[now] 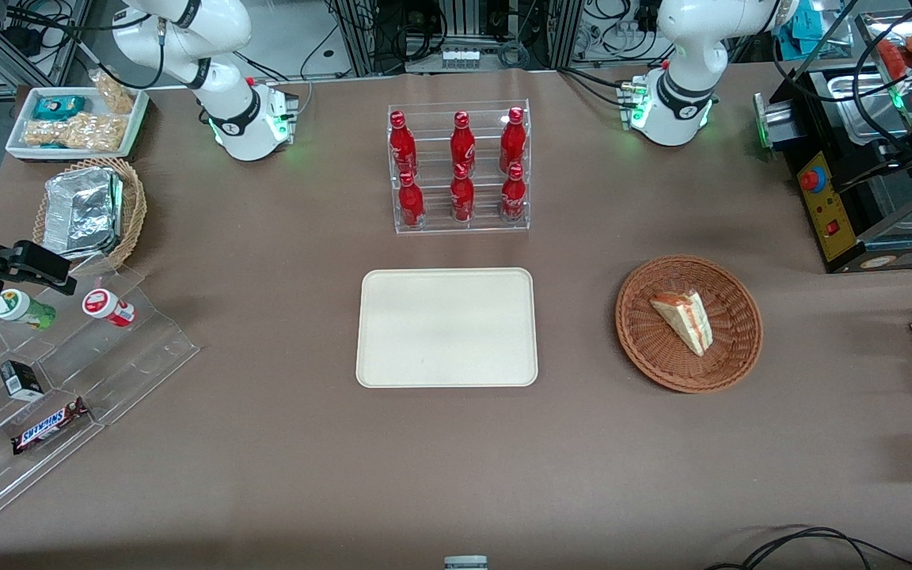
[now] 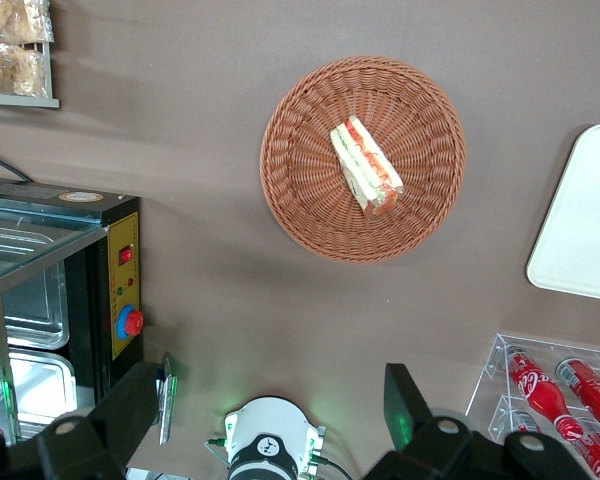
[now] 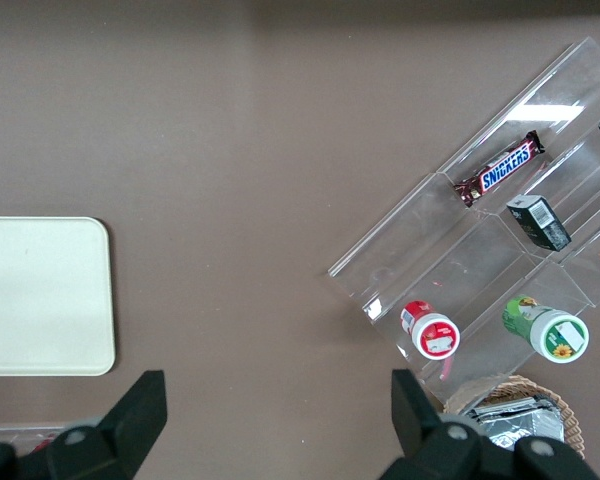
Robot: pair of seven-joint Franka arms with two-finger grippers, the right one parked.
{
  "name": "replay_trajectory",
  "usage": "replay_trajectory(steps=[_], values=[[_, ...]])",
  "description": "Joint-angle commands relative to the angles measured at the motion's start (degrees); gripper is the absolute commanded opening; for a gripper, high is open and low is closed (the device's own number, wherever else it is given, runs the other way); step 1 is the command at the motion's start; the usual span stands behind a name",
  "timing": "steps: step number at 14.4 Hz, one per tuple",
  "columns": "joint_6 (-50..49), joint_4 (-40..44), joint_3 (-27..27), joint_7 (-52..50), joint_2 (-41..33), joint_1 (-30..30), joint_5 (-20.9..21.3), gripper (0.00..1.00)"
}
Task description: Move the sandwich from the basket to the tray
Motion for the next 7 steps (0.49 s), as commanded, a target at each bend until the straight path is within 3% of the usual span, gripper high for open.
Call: replay_trajectory(steps=[1, 7], values=[[-0.41, 0.30, -0.43, 0.79, -0.72, 0.12, 0.23, 1.00], [-0.41, -0.05, -0.17, 0.70, 1.12, 0.47, 0.50, 1.00]])
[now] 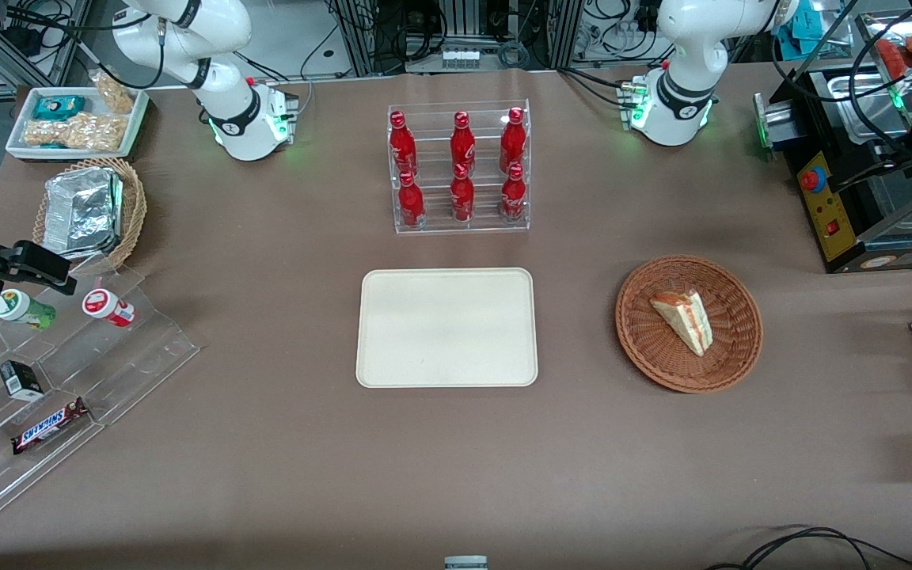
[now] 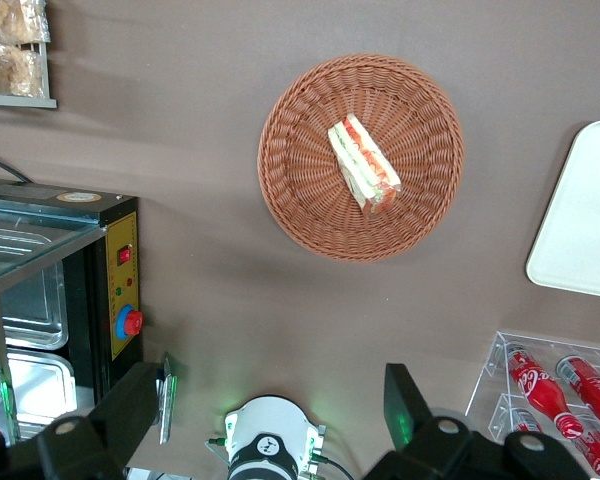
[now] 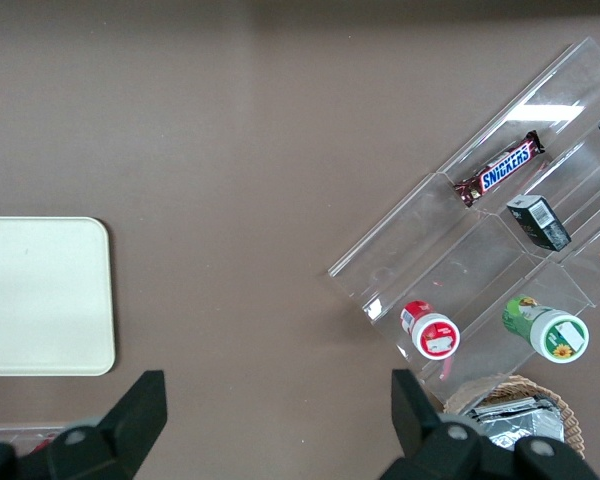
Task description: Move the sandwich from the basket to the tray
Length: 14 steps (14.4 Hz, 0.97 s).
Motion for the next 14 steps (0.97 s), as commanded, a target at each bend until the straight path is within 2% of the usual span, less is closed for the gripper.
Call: replay_trajectory(steps=[1, 2, 4, 6, 10, 14], values=[[-0.33, -0.05, 0.05, 0.52, 2.37, 0.53, 0.56, 1.00], [-0.33, -0.05, 0.14, -0.96, 4.22, 0.71, 0.56, 1.00], [0.37, -1.27, 0.23, -11.98, 6.86, 0.71, 0.56, 1.00], [6.92, -6.25, 0.23, -23.25, 8.36, 0.71, 0.38, 1.00], [28.28, -23.56, 0.23, -28.57, 5.65, 0.71, -0.41, 1.00], [43.58, -35.27, 0.05, -28.66, 4.76, 0.10, -0.50, 1.00]])
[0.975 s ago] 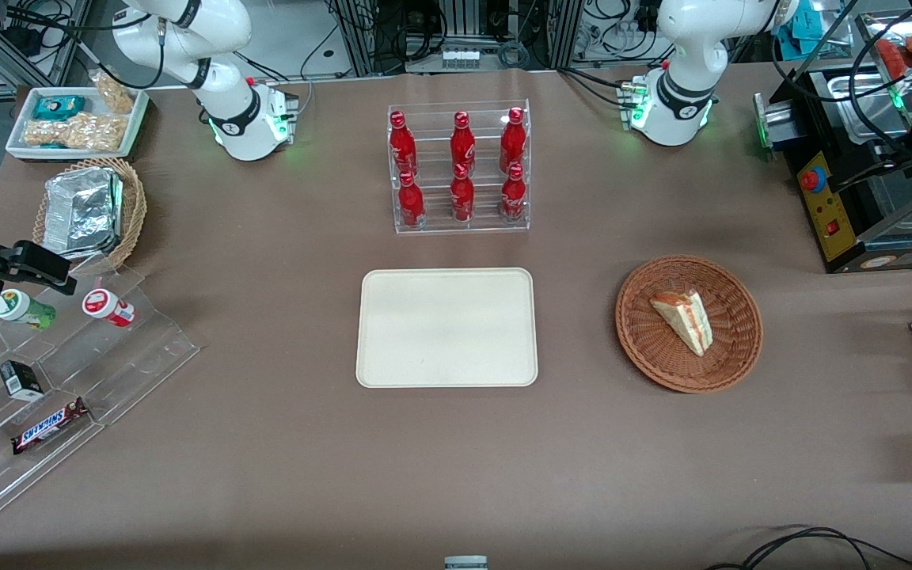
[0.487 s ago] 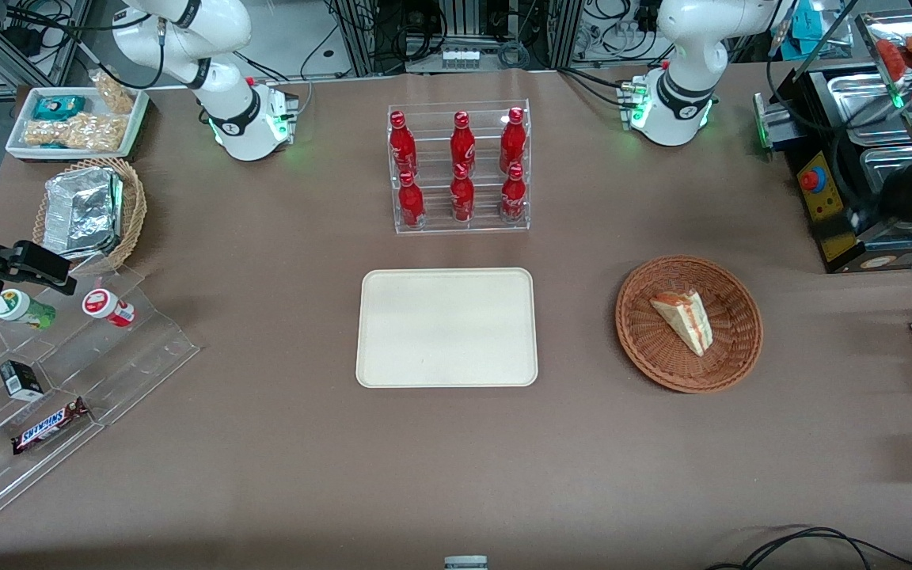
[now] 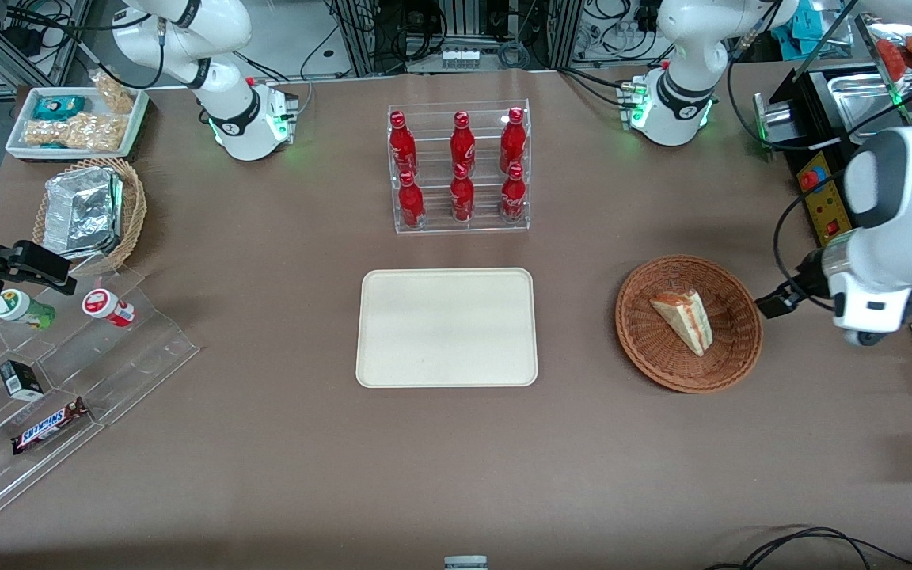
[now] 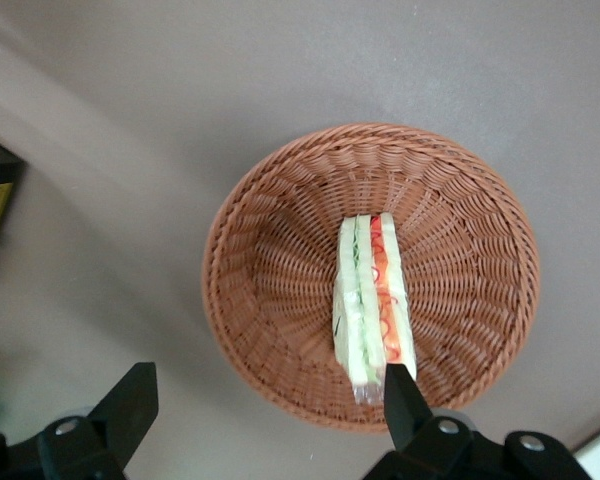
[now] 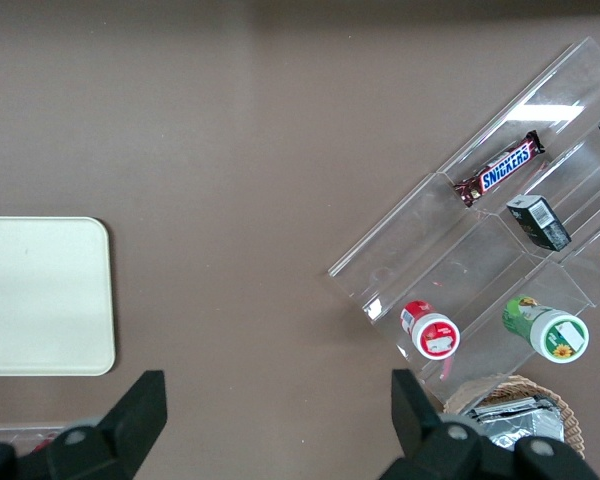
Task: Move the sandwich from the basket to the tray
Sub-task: 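Move the left gripper down over the sandwich in the woven basket, then close the left gripper on the triangular sandwich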
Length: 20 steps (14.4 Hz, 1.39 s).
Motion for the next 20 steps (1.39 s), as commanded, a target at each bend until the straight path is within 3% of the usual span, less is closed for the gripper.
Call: replay_trajectory(steps=[1, 4, 11, 20], values=[[10.42, -9.81, -0.28, -0.99, -3.62, -0.29, -0.46, 1.00], [17.92, -13.26, -0.46, -1.08, -2.49, -0.47, -0.37, 1.00], [24.87, -12.30, -0.63, -4.59, 4.19, -4.59, -0.54, 1.00], [28.30, -12.91, -0.54, -5.74, 9.11, -5.91, -0.46, 1.00]])
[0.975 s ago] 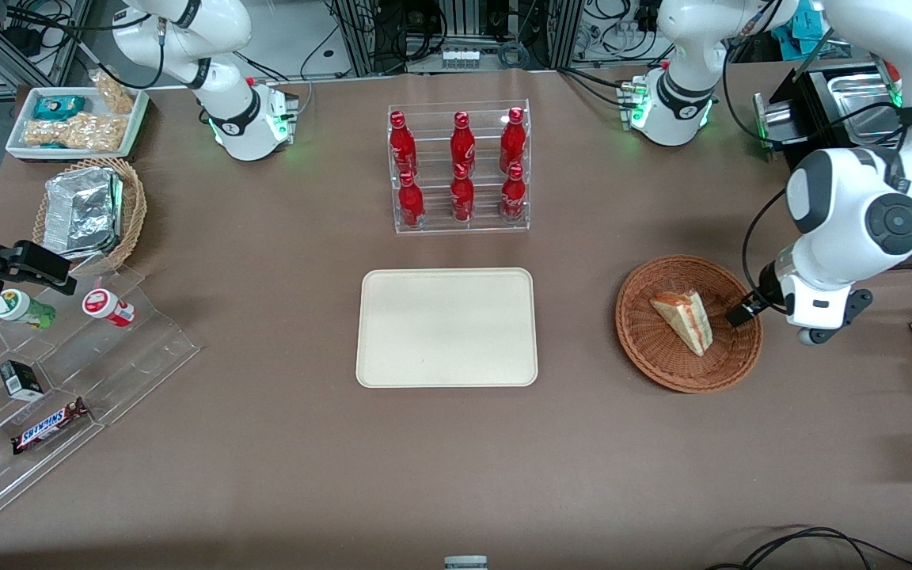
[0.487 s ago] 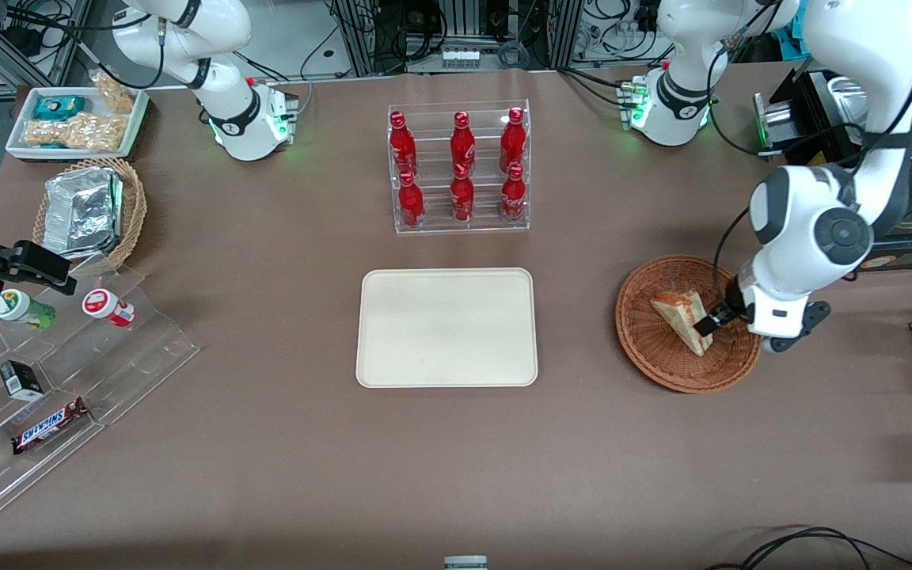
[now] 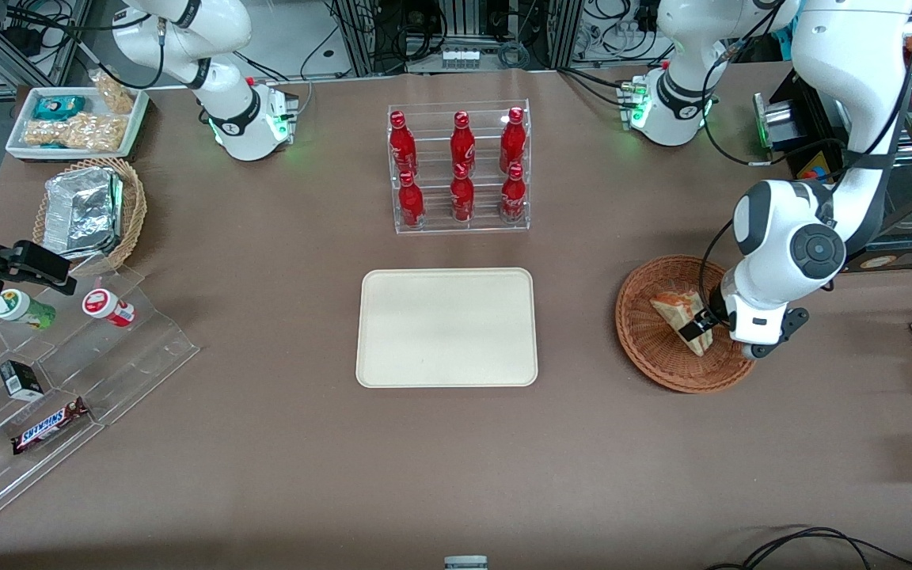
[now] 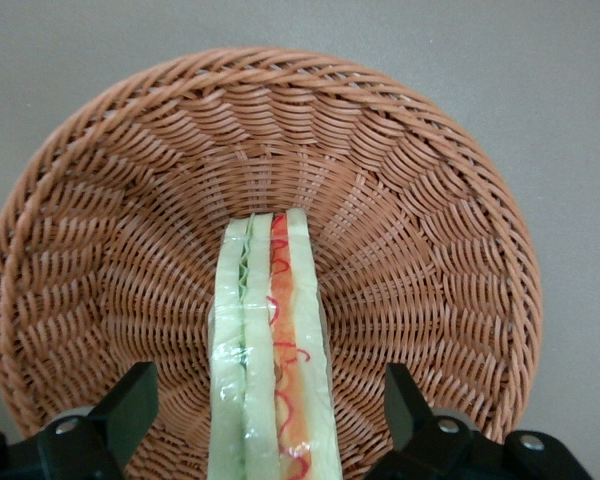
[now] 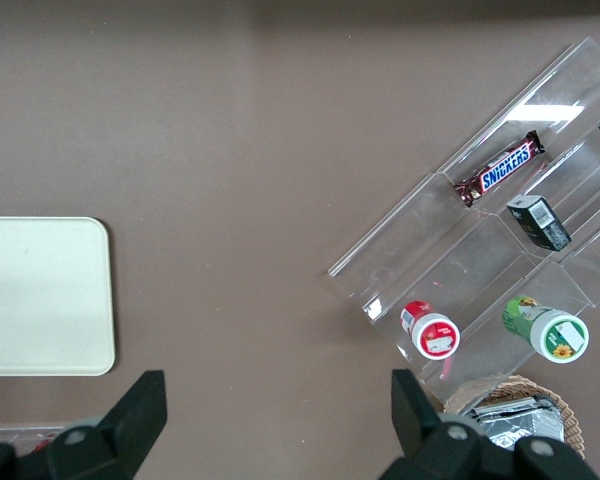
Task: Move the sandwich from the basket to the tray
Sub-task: 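Close the left gripper on the triangular sandwich, then lift the sandwich and carry it over the cream tray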
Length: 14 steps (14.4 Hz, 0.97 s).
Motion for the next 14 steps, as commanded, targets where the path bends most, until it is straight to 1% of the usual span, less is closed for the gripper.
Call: replay_trajectory(steps=[1, 4, 5, 6, 7, 10, 11, 13, 14], values=[[2.02, -0.32, 0.26, -0.93, 1.69, -1.17, -0.26, 1.00], [2.02, -1.54, 0.26, -0.93, 1.69, -1.17, -0.26, 1.00], [1.94, -1.63, 0.26, -1.19, 1.87, -1.25, -0.26, 0.87], [1.94, -2.16, 0.26, -2.33, 1.87, -2.04, -0.18, 0.60], [1.85, -2.68, 0.26, -2.68, 1.78, -2.57, -0.18, 0.49], [1.41, -3.30, 0.26, -2.69, 1.69, -2.66, -0.09, 0.25], [1.23, -3.39, 0.26, -2.60, 1.52, -2.66, -0.17, 0.15], [-0.34, -2.00, 0.26, -2.34, 0.73, -2.66, -0.09, 0.07], [-2.96, -0.16, 0.26, -2.34, 0.12, -2.66, 0.26, 0.06]])
